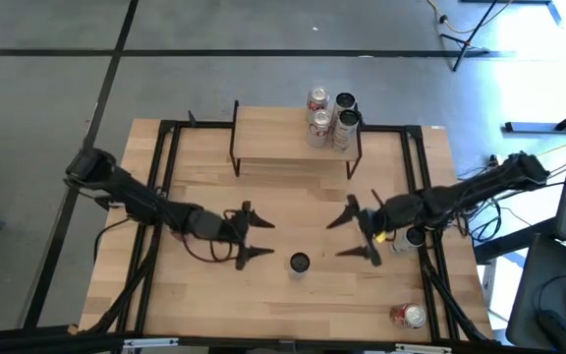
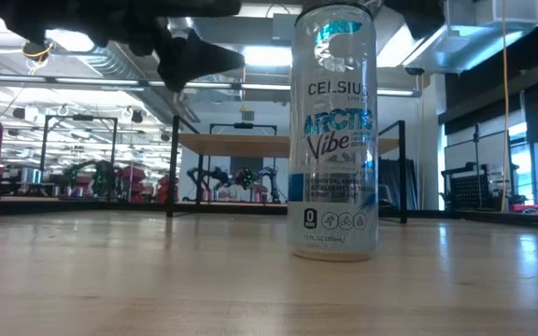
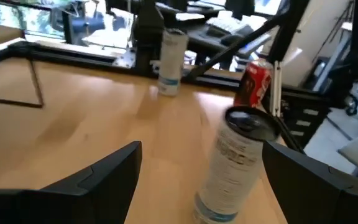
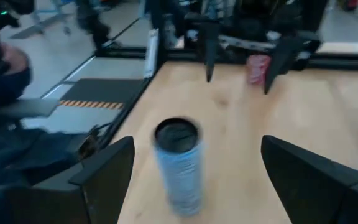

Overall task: Place canned beverage on shelf
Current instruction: Put the left white-blue soda can on the shelf

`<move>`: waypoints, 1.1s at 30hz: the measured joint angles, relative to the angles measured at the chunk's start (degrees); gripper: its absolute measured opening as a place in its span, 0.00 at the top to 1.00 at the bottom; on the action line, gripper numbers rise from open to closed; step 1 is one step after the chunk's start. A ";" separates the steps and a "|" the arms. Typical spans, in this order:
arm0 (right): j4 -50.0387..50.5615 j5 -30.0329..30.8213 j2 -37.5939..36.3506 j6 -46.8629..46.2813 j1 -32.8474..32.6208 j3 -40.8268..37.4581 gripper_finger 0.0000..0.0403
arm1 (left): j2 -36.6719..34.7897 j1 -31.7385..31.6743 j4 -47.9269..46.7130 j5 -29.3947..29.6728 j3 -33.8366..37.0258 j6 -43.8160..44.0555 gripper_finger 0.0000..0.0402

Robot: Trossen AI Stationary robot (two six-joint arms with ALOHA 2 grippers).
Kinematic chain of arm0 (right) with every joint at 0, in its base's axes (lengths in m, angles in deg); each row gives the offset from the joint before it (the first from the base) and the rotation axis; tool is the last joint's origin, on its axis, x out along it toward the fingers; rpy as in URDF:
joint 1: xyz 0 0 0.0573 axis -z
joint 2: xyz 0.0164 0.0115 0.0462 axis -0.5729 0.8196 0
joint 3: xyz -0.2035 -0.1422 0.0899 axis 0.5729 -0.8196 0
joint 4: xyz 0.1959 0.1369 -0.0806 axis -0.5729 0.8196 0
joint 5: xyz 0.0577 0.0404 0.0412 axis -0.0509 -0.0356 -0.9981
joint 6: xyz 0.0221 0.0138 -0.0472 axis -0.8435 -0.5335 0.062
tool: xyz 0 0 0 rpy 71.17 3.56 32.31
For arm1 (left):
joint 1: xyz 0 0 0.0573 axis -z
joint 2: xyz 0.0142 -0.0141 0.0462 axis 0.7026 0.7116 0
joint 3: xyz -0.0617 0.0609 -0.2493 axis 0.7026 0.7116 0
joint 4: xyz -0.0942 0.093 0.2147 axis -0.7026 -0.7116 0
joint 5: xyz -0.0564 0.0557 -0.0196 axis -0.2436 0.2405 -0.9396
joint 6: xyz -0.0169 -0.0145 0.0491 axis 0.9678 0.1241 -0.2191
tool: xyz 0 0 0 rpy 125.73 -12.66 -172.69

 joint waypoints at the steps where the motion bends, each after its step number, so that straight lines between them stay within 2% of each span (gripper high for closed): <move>1: -0.43 -0.02 0.55 0.00 -0.86 -0.36 0.16 | 1.29 1.28 -0.13 1.57 -1.00 0.19 0.21; 4: -0.41 0.01 2.23 -0.02 -2.77 -0.94 0.16 | 4.38 5.03 -3.63 7.00 -6.13 0.96 0.21; 10: -2.09 1.25 6.86 -1.79 -4.38 -0.97 0.16 | 10.68 12.29 -18.12 21.60 -20.90 1.28 0.21; 14: -1.45 4.37 10.50 -3.21 -5.03 -0.97 0.16 | 17.00 14.79 -19.24 29.56 -28.79 2.77 0.21; 20: -1.50 10.13 14.61 -5.73 -7.52 -0.97 0.16 | 26.54 14.71 -19.32 34.45 -37.52 7.10 0.21; 24: -1.15 13.39 15.69 -7.88 -9.30 -0.97 0.16 | 30.87 14.36 -19.39 37.72 -41.30 6.73 0.21; 29: 0.76 17.42 15.71 -11.96 -12.65 -0.97 0.16 | 31.91 13.55 -19.89 38.00 -42.12 6.45 0.21; 33: 1.59 21.65 15.71 -13.71 -15.91 -0.97 0.16 | 31.96 13.30 -23.91 39.08 -42.10 9.04 0.21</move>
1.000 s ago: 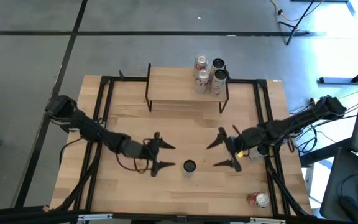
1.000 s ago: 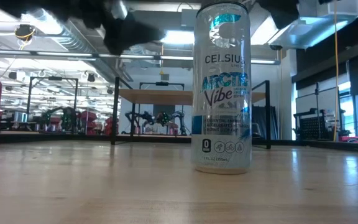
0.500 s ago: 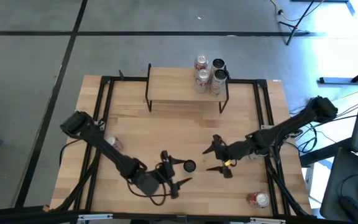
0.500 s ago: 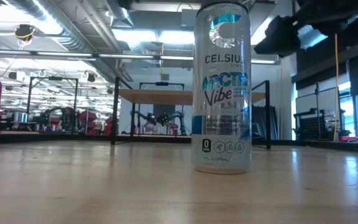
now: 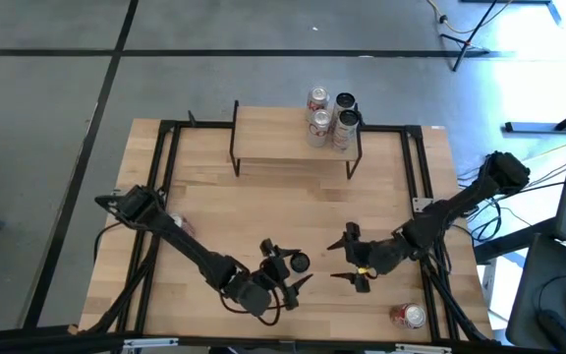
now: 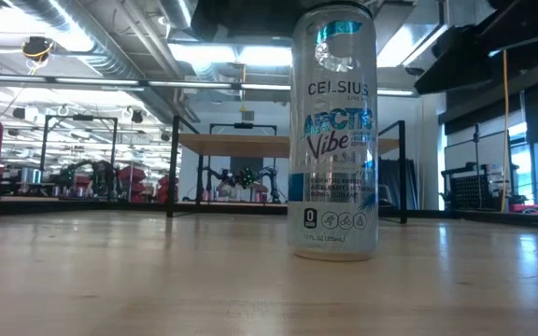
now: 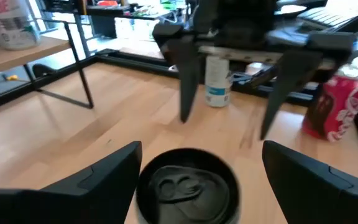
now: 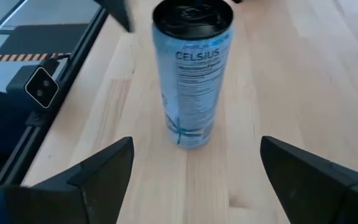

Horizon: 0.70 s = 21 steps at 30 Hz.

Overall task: Place canned beverage on shelf
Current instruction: Put the left white-blue soda can on the shelf

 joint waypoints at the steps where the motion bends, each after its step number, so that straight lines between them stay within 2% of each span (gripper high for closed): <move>1: 0.04 0.97 0.00 -0.15 -0.68 -0.01 0.16 | 0.01 -0.01 -0.41 0.10 0.00 0.02 0.21; 6: -0.02 4.37 0.00 -0.43 -2.74 -0.02 0.16 | -0.06 -0.43 -4.16 0.32 0.00 2.79 0.21; 11: 0.00 4.44 0.00 -0.65 -2.52 0.00 0.16 | 0.49 -1.47 -4.77 -3.04 0.02 4.68 0.21; 21: 0.04 4.45 0.00 -0.65 -2.52 0.00 0.16 | 3.03 -2.13 -5.18 -2.78 0.15 5.52 0.23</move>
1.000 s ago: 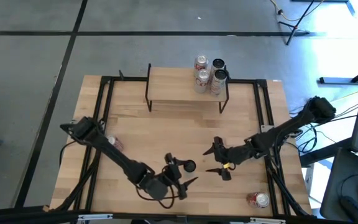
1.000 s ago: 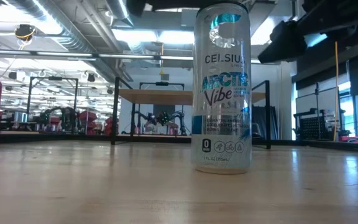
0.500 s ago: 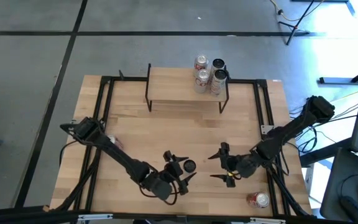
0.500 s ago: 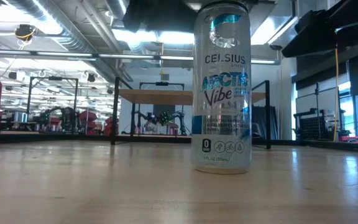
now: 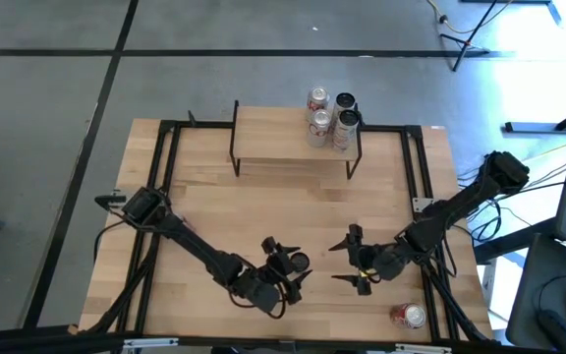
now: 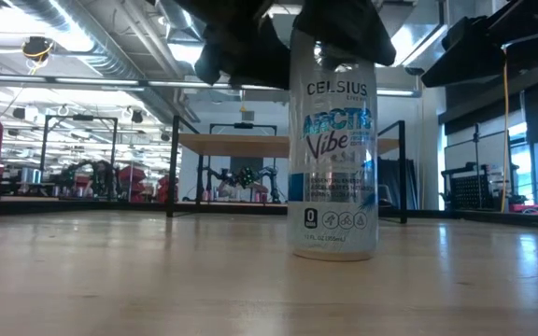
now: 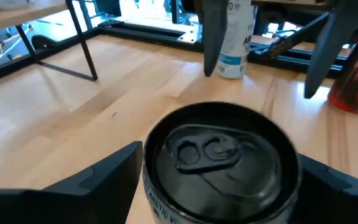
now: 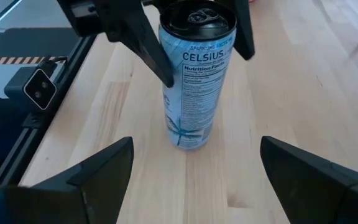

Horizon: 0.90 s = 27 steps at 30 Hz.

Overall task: Place canned beverage on shelf
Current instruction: Put the left white-blue soda can on the shelf

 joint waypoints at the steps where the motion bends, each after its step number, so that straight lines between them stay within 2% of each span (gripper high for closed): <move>1: 0.00 0.01 0.00 0.00 0.00 -0.01 0.16 | -0.03 0.02 0.14 0.14 0.00 -0.53 0.24; 8: -0.01 0.00 0.00 0.57 0.00 -0.01 0.16 | -0.13 -0.11 0.64 -1.39 0.00 -4.09 0.45; 11: -0.03 0.13 0.00 1.11 0.02 0.00 0.16 | -1.48 -0.14 -0.17 -3.08 0.03 -7.48 0.45; 14: -0.10 3.04 0.00 1.24 0.02 -0.01 0.16 | -4.32 -0.36 -0.61 -5.45 0.13 -10.58 0.45; 18: -0.27 4.86 0.00 6.10 0.09 0.00 0.16 | -10.14 -1.17 -0.54 -7.34 -0.17 -15.91 0.45; 27: 0.16 -0.74 -0.39 7.80 6.52 0.37 0.16 | -24.68 -8.41 -8.49 -11.76 -0.24 -24.97 0.45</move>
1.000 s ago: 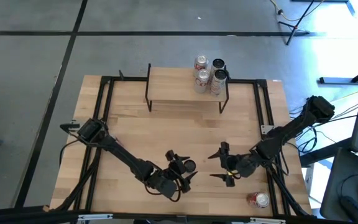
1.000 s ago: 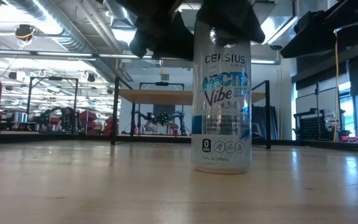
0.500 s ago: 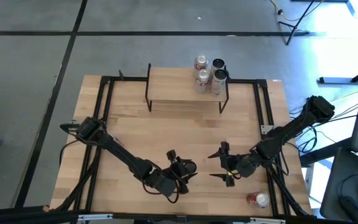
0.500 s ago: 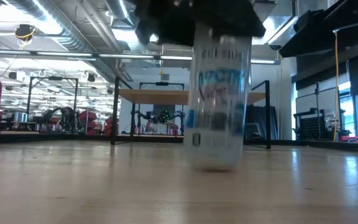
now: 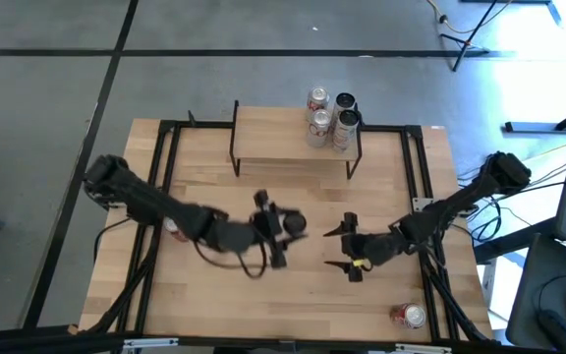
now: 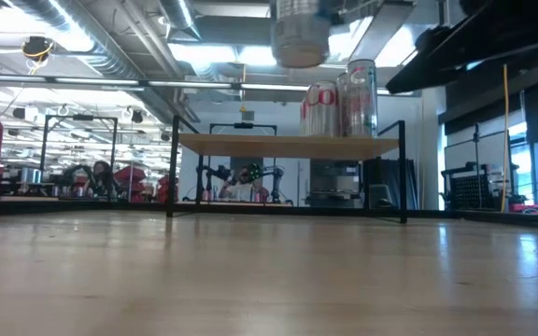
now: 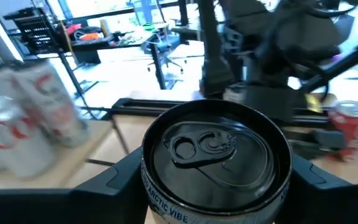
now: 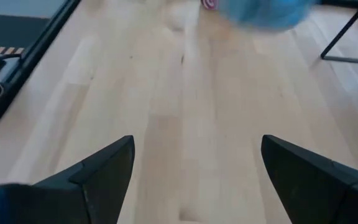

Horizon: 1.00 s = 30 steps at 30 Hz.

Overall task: Place canned beverage on shelf
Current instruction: Put the left white-blue soda can on the shelf

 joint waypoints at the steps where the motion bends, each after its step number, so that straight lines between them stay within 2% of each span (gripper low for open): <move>1: -0.04 -0.50 0.00 0.48 0.81 0.00 0.16 | -1.11 -1.35 -1.25 -1.05 0.00 -0.67 0.45; 8: -0.16 -1.47 0.00 2.42 6.09 0.00 0.16 | -6.52 -14.00 -3.97 -13.97 -0.17 -5.32 0.45; 14: 0.15 -3.08 0.00 3.83 10.56 0.00 0.16 | -5.76 -27.04 -11.59 -26.59 -5.08 -7.63 0.45; 23: 0.40 -4.06 0.00 6.84 17.44 0.02 0.16 | -5.20 -44.06 -10.77 -41.32 -6.54 -11.42 0.45; 30: 0.27 -7.12 0.00 9.89 23.86 0.02 0.16 | -0.57 -54.11 -5.07 -51.83 -6.60 -11.20 0.45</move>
